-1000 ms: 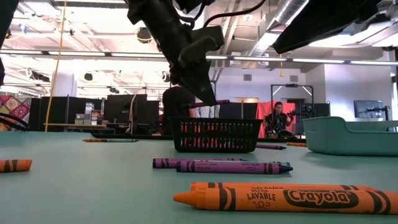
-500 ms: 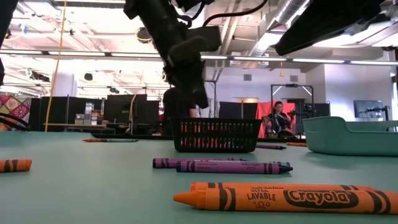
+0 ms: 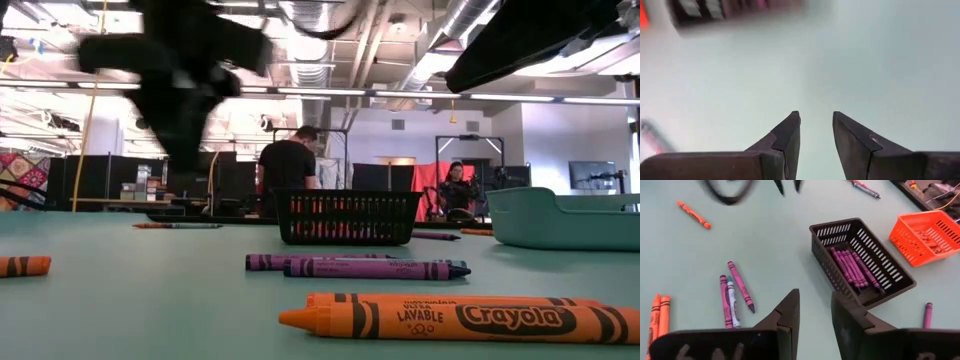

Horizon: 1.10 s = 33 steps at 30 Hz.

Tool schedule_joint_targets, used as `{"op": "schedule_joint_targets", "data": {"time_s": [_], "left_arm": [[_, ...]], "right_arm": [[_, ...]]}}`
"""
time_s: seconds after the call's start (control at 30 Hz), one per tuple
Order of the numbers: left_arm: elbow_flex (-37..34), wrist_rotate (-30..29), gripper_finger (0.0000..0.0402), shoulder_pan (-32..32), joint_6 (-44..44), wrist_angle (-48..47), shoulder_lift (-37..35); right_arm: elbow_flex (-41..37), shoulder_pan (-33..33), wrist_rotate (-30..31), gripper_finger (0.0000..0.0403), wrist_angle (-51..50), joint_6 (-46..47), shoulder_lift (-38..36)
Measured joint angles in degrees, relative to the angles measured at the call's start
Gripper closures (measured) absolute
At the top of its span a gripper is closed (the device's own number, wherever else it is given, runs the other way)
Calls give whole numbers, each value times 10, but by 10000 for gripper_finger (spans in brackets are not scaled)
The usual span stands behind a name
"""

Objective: Sort crayons
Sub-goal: Put the blue crayon into the green bin

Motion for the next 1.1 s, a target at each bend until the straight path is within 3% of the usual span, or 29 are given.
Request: {"op": "schedule_joint_targets", "data": {"time_s": [0.33, 0.53, 0.77, 0.9, 1.1], "left_arm": [[-42, -17, 297, -131, -146, -148, -4], [-65, 47, 297, -190, -254, -215, -9], [-64, 121, 297, -246, -395, -187, -120], [-64, 105, 297, -284, -505, -138, -182], [-64, 104, 297, -312, -638, -56, -173]], "right_arm": [[0, 0, -8, 296, 6, 15, 0], [0, 0, -7, 296, 8, 15, 0], [0, 0, -7, 296, 8, 21, 0], [0, 0, -7, 296, 8, 21, 0], [0, 0, -7, 296, 7, 30, 0]]}}
